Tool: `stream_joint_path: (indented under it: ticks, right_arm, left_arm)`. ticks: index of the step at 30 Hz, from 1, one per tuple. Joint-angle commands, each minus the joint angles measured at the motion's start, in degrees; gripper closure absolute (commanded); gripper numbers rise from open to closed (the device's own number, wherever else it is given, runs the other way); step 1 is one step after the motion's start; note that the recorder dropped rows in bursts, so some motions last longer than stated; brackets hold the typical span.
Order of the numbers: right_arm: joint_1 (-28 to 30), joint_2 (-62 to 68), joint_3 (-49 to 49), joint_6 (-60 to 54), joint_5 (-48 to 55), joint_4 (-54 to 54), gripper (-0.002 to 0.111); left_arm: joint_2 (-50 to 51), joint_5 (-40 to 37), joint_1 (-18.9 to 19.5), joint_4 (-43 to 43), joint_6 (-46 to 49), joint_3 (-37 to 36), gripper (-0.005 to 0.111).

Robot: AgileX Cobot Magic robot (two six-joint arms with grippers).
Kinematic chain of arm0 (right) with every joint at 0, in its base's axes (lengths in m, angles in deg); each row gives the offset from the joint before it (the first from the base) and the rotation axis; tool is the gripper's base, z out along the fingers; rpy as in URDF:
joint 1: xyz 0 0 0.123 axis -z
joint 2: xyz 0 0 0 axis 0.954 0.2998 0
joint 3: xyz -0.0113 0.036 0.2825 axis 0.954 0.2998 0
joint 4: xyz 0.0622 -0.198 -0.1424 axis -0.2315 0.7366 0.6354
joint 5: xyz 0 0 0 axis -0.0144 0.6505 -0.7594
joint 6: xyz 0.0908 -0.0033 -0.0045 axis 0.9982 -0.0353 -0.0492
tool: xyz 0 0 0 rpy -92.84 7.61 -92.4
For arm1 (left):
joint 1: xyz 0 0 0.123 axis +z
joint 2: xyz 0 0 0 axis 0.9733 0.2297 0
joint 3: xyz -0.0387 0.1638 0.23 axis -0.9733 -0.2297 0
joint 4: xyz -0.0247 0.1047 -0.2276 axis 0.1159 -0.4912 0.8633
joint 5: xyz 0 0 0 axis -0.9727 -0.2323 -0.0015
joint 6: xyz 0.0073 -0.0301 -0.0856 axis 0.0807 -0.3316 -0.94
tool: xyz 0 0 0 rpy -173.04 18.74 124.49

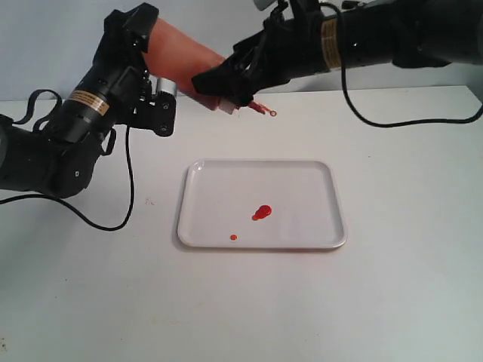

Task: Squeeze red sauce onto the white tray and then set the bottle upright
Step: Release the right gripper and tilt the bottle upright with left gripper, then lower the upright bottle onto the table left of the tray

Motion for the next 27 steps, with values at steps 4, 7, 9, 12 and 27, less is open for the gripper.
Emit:
stream_joint_path:
  ticks: [4,7,9,12,27]
  right_arm:
    - [4.3,-7.3,-0.4,0.6,-5.0,-0.4,0.003]
    - [6.6,-9.1,-0.4,1.1,-9.3,-0.4,0.003]
    - [10.0,-9.7,-0.4,0.9,-12.2,-0.4,0.003]
    - [14.0,-9.7,-0.4,2.0,-13.8,-0.4,0.003]
    - [17.8,-9.7,3.5,-0.8,-15.1,-0.4,0.003]
  left_arm:
    - [-0.5,2.4,0.0,2.8,-17.3,-5.8,0.107]
    - [-0.5,2.5,0.0,3.6,-23.4,-7.9,0.107]
    - [-0.5,2.9,0.0,3.7,-31.2,-10.0,0.107]
    - [-0.5,3.0,0.0,3.9,-39.2,-12.0,0.107]
    - [-0.5,6.7,2.3,1.0,-77.6,-20.7,0.107]
